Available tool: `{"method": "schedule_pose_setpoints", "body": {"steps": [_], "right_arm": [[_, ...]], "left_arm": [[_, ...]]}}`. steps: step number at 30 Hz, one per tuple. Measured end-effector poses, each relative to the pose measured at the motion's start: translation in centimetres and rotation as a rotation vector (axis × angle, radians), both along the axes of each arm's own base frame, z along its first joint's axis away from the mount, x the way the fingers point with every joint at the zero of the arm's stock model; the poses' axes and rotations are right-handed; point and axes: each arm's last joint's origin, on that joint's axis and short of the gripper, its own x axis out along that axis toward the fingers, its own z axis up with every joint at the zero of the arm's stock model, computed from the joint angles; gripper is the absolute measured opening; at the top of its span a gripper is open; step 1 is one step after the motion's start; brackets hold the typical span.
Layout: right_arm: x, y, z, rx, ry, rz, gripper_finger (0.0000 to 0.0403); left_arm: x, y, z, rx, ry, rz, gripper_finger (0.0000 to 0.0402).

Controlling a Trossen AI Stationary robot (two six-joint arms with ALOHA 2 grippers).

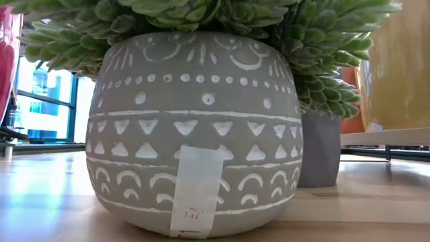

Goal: Place coffee mugs
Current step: Move the green mug to the center of the table

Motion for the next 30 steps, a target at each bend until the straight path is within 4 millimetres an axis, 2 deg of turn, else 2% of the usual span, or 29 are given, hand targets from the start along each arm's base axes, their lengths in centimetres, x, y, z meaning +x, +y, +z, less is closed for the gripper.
{"method": "schedule_pose_setpoints", "body": {"steps": [5, 11, 20, 26, 30], "right_arm": [[-0.1, 0.1, -2.6, 0.162, 0.13, -0.065, 0.0094], [0.5, 0.2, -4.9, 0.156, 0.218, -0.158, 0.0094], [0.8, 0.2, -4.0, 0.124, 0.197, -0.102, 0.0094], [0.8, 0.2, -3.2, 0.117, 0.178, -0.057, 0.0094], [0.7, 0.2, -3.1, 0.11, 0.174, -0.055, 0.0094]], "left_arm": [[1.1, 0.0, -1.0, -0.036, 0.063, 0.039, 0.0135], [1.8, 0.0, -0.6, -0.039, -0.002, 0.063, 0.0136], [2.0, -0.2, -0.6, -0.08, -0.011, 0.026, 0.0136], [2.6, -0.7, -1.2, -0.133, 0.187, 0.023, 0.0136], [3.8, -1.1, -0.2, -0.106, 0.321, 0.033, 0.0136]]}}
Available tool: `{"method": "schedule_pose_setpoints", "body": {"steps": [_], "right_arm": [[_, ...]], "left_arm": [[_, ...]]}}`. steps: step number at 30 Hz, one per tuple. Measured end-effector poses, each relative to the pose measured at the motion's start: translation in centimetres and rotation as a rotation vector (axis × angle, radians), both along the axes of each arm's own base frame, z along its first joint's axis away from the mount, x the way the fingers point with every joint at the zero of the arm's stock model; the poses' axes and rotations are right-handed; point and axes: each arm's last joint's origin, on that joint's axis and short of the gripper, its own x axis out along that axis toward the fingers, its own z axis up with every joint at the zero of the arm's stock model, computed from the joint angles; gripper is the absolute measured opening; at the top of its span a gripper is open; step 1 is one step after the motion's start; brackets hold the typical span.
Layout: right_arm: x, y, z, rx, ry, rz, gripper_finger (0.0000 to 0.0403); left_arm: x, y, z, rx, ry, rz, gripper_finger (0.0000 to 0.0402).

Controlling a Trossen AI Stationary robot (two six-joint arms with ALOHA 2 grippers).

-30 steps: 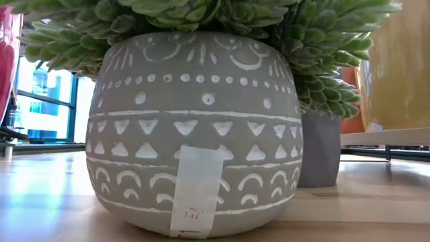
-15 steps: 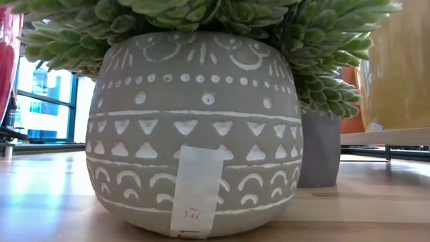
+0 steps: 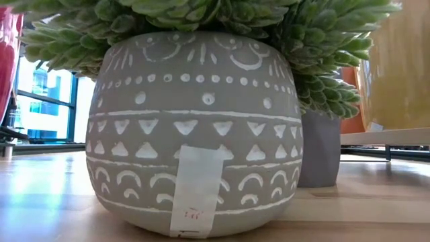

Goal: Place coffee mugs
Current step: Move the green mug to the center of the table

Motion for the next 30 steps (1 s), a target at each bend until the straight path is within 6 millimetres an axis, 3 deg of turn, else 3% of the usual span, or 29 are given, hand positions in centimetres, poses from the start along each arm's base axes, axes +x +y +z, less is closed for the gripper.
{"method": "schedule_pose_setpoints", "body": {"steps": [5, 9, 15, 21, 30], "right_arm": [[0.0, 0.0, 0.0, -0.005, -0.001, 0.004, 0.0094], [0.0, 0.0, 0.0, -0.012, 0.008, 0.035, 0.0094], [0.0, 0.0, 0.0, -0.025, 0.007, 0.041, 0.0094], [0.0, -0.1, 0.0, -0.04, 0.001, 0.039, 0.0094], [0.0, -0.1, 0.0, -0.04, 0.001, 0.039, 0.0094]], "left_arm": [[0.9, -1.1, 0.8, -0.023, 0.229, -0.113, 0.0136], [0.0, -2.7, 0.9, -0.114, 0.448, -0.249, 0.0135], [-1.8, -6.0, 1.0, -0.225, 0.593, -0.328, 0.0136], [-3.8, -9.1, 0.4, -0.22, 0.724, -0.265, 0.0136], [-5.9, -11.6, -0.8, -0.167, 0.829, -0.09, 0.0135]]}}
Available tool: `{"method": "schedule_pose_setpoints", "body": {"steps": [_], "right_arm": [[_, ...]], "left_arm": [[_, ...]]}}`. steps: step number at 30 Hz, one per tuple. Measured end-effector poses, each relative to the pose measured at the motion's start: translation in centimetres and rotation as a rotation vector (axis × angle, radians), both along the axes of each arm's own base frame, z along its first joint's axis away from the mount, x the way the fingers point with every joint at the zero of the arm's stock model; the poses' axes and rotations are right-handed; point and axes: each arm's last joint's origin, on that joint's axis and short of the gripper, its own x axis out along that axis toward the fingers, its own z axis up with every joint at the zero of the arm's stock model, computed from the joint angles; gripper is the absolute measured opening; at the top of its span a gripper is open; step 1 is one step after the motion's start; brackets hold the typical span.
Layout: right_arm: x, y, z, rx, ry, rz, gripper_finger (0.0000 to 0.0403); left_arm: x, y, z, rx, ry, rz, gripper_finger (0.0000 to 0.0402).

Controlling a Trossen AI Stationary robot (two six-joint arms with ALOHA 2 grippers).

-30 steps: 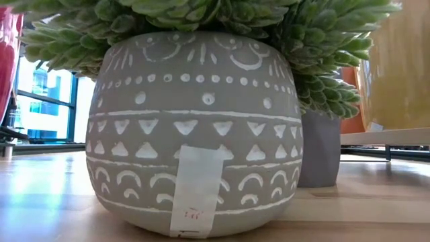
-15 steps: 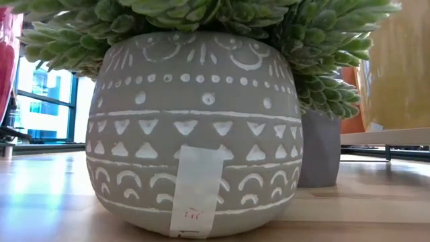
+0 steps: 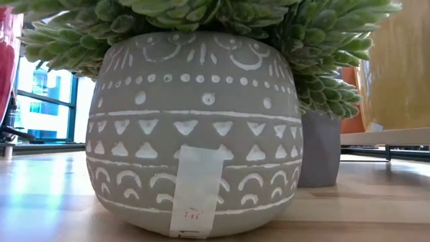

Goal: Place coffee mugs
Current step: Move the green mug to the center of the table

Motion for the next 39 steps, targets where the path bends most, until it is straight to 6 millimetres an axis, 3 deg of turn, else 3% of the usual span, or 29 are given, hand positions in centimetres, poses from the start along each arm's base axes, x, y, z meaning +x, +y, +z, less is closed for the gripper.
{"method": "schedule_pose_setpoints", "body": {"steps": [10, 26, 29, 33, 39], "right_arm": [[0.0, 0.0, 0.0, 0.0, 0.0, 0.0, 0.0094], [0.0, 0.0, 0.0, 0.001, 0.0, 0.0, 0.0094], [0.0, 0.0, 0.0, 0.001, 0.0, 0.001, 0.0094], [0.0, 0.0, 0.0, 0.001, -0.001, 0.0, 0.0094], [0.0, 0.0, 0.0, 0.001, -0.001, 0.001, 0.0094]], "left_arm": [[-0.1, -2.5, -3.0, 0.094, 0.146, 0.035, 0.0135], [1.4, -4.0, -6.5, 0.169, 0.214, 0.058, 0.0131], [1.8, -4.0, -6.5, 0.162, 0.185, 0.052, 0.0102], [2.1, -3.3, -6.5, 0.194, 0.198, 0.049, 0.0019], [2.5, -1.8, -6.3, 0.22, 0.24, -0.011, 0.0009]]}}
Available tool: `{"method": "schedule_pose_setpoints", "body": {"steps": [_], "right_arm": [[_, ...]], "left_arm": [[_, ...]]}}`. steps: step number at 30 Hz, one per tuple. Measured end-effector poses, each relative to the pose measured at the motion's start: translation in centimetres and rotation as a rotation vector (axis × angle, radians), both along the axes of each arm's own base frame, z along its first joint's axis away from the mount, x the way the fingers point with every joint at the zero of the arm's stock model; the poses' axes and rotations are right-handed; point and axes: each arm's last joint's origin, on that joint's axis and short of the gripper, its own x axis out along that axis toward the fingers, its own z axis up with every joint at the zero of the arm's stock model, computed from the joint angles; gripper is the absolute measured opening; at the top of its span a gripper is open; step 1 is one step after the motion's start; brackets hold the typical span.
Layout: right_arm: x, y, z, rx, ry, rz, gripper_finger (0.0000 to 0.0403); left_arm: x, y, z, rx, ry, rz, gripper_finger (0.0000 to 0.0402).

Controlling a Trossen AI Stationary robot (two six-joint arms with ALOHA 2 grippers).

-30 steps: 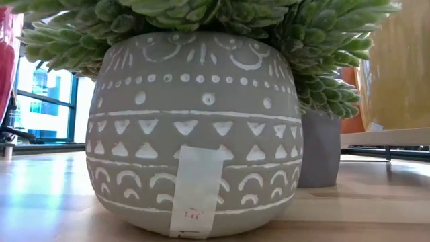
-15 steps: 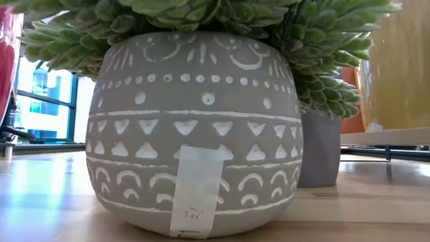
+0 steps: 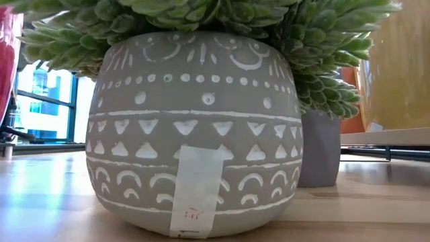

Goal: Place coffee mugs
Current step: Move the green mug to the center of the table

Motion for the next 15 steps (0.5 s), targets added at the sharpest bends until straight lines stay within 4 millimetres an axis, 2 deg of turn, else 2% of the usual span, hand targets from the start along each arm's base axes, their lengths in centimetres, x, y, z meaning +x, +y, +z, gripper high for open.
{"method": "schedule_pose_setpoints", "body": {"steps": [5, 8, 15], "right_arm": [[0.0, 0.0, -0.1, -0.009, 0.0, 0.001, 0.0094], [0.1, 0.0, -0.1, -0.031, -0.007, 0.01, 0.0094], [0.3, 0.0, 0.0, -0.049, -0.036, 0.011, 0.0094]], "left_arm": [[-0.2, 2.7, 1.6, 0.036, 0.043, -0.008, 0.0009], [-1.0, 5.1, 3.5, 0.102, 0.07, 0.0, 0.0009], [-1.4, 10.0, 8.3, 0.187, -0.015, 0.065, 0.0009]]}}
